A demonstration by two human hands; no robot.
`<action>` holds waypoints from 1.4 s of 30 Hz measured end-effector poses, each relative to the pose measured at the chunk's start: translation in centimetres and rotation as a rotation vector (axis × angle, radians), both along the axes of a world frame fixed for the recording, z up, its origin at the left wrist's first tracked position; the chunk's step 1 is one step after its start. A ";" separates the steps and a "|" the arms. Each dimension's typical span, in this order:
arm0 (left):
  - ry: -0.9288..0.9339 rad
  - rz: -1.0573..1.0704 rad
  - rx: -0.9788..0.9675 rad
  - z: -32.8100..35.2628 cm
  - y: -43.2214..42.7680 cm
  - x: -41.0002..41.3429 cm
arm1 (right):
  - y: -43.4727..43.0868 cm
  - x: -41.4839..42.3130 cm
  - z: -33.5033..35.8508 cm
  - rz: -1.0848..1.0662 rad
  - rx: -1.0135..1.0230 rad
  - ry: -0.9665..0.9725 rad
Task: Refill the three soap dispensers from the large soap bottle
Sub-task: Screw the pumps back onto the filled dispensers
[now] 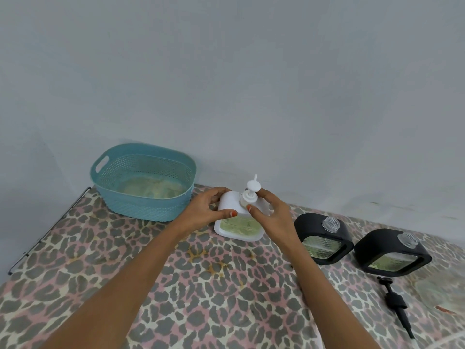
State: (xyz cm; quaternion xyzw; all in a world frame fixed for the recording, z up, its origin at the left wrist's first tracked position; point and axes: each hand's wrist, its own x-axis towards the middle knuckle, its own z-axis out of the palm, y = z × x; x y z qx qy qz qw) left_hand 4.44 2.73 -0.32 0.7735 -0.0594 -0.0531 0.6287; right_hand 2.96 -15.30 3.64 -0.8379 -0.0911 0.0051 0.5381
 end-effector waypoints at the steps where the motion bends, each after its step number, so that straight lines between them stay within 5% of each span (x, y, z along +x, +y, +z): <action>1: 0.003 -0.001 0.001 0.0 0.0 0.0 | 0.0 0.1 -0.1 -0.015 0.005 -0.018; 8: -0.012 -0.013 -0.005 0.2 -0.1 -0.2 | 1.8 0.8 -0.8 -0.194 -0.022 -0.103; 15: 0.012 -0.022 -0.013 -0.2 0.2 0.0 | -0.2 0.6 -0.5 -0.012 0.007 0.020; 26: 0.010 -0.031 -0.036 -0.1 0.0 0.0 | 1.6 0.9 -0.9 -0.124 -0.036 -0.110; 32: 0.011 -0.039 -0.044 -0.3 0.1 0.0 | -0.7 0.7 0.2 0.013 -0.057 0.062; 42: -0.014 -0.044 -0.056 -0.1 0.0 -0.1 | 2.0 1.1 -0.7 -0.176 -0.123 -0.100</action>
